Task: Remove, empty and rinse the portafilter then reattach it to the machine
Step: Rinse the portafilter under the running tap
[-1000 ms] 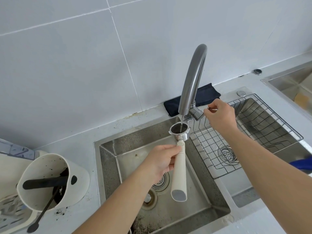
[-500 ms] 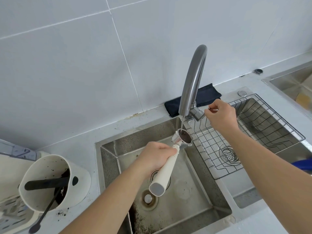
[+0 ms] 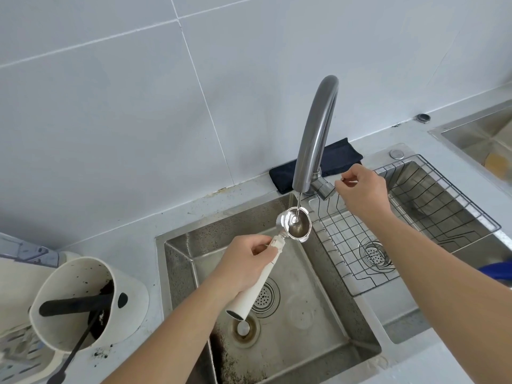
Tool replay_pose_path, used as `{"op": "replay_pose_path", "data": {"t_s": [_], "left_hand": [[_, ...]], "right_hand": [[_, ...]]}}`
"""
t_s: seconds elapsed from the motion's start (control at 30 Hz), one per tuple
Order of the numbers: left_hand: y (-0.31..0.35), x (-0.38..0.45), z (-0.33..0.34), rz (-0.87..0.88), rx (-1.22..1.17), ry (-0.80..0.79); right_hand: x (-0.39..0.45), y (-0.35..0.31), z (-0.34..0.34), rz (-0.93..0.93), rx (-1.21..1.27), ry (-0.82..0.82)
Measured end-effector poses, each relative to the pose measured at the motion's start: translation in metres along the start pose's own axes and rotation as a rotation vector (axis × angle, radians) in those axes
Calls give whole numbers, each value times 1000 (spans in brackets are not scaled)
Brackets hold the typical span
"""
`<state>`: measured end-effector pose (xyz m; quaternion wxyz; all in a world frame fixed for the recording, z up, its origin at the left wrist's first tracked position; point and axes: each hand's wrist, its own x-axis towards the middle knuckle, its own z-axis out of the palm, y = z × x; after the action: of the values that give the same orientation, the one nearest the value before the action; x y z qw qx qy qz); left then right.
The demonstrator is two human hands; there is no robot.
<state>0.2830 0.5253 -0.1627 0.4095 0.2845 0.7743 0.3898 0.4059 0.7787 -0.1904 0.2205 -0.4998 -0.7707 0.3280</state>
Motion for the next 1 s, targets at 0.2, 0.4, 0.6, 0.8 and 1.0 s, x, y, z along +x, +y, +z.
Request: {"op": "replay_pose_path", "data": {"t_s": [0.2, 0.4, 0.6, 0.8, 1.0], "left_hand": [[-9, 7, 5, 116, -25, 50], [-7, 9, 11, 122, -132, 50], [-2, 10, 22, 60, -281, 4], [2, 14, 29, -10, -456, -68], [2, 16, 38, -59, -665, -176]], "right_hand": [[1, 1, 0, 7, 13, -6], [0, 2, 1, -2, 18, 0], [1, 2, 2, -7, 14, 9], [1, 3, 2, -2, 21, 6], [1, 4, 2, -6, 42, 9]]}}
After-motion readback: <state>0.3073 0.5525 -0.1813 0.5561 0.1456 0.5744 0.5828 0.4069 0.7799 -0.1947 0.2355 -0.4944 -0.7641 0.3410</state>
